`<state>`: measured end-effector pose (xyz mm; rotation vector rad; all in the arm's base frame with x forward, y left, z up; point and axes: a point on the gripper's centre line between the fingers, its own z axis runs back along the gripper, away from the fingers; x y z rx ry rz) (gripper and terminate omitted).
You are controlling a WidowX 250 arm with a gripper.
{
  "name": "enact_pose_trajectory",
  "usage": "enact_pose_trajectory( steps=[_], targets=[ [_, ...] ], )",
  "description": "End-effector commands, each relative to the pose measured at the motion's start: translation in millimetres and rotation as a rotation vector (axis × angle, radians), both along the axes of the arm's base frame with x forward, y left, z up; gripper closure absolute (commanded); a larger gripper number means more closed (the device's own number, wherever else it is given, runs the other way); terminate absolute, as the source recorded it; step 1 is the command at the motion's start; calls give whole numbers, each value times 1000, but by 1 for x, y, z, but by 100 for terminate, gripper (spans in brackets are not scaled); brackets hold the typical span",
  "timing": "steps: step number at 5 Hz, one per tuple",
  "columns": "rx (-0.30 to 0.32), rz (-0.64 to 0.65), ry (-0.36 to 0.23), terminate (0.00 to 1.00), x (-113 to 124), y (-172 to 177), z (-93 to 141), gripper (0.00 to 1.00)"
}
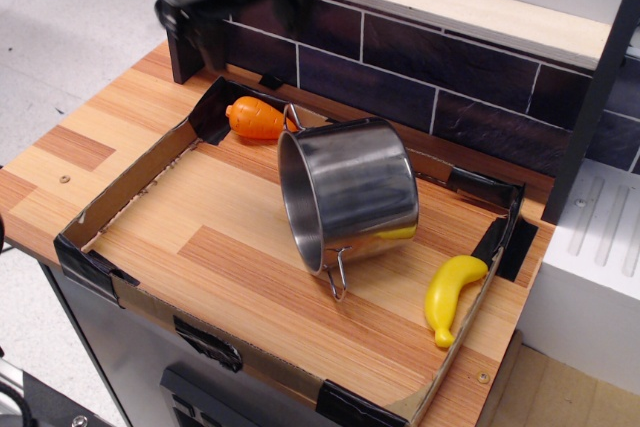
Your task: Upright metal pot
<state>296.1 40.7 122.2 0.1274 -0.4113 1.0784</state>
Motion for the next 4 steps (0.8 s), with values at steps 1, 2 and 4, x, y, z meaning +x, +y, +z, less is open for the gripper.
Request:
enact_pose_trajectory(
  steps=[1, 2, 4],
  targets=[
    [29, -36, 36, 0, 7, -10, -18, 0],
    [54, -61, 47, 0, 5, -11, -27, 0],
    [105, -112, 86, 0, 0, -9, -48, 100]
  ],
)
